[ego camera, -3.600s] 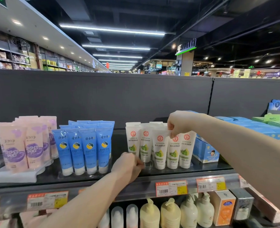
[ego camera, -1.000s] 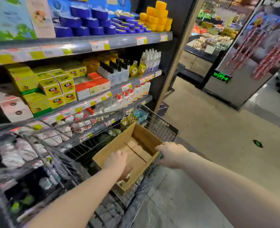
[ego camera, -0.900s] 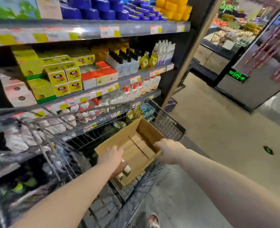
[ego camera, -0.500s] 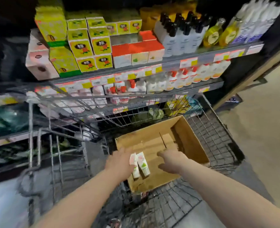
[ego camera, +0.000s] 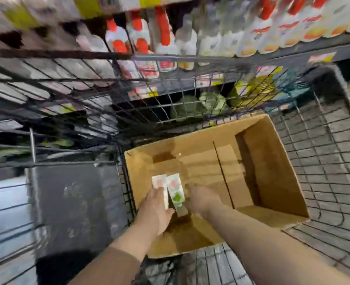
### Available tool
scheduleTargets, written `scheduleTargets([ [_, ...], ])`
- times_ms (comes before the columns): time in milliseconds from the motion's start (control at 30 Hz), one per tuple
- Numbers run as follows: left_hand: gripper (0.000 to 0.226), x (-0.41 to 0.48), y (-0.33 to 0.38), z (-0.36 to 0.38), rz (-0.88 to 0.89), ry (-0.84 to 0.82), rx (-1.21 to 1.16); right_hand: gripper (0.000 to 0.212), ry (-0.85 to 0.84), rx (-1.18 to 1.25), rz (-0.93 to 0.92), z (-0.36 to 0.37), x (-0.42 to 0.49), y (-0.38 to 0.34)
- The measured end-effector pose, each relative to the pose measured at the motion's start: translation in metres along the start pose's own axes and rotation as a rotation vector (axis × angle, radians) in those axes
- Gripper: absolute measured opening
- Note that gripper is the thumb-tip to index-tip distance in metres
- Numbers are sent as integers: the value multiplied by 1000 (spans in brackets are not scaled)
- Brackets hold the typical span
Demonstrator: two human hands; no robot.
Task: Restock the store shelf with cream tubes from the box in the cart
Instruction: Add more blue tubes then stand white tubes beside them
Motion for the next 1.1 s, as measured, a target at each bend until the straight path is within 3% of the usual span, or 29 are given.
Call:
scheduleTargets([
  [200, 74, 42, -7, 38, -53, 4, -342, 49, 71, 207, 83, 36, 43, -6],
  [300, 67, 50, -12, 47, -82, 85, -202, 47, 95, 249, 94, 43, 52, -5],
  [467, 50, 53, -10, 54, -11, 161, -210, 40, 114, 395, 132, 47, 52, 12],
  [700, 77, 65, -7, 61, -139, 287, -382, 39, 150, 325, 97, 49, 53, 25],
  [800, 80, 71, -6, 64, -212, 276, -375, 44, 134, 329, 87, 53, 56, 26],
  [967, 57, 64, -4, 63, -307, 218, -476, 44, 123, 350, 104, 49, 45, 34],
  [1100, 53, 41, 1, 46, -234, 244, -542, 43, 142, 426, 71, 30, 20, 37],
])
Point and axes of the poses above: each hand's wrist, its own x-axis towards the middle knuckle, its own z-axis out of the palm, y = z × x, the point moved 1 cm from there along x, towards the middle knuckle, and after that the axes turned 11 degrees about -x, right-handed, at the moved point
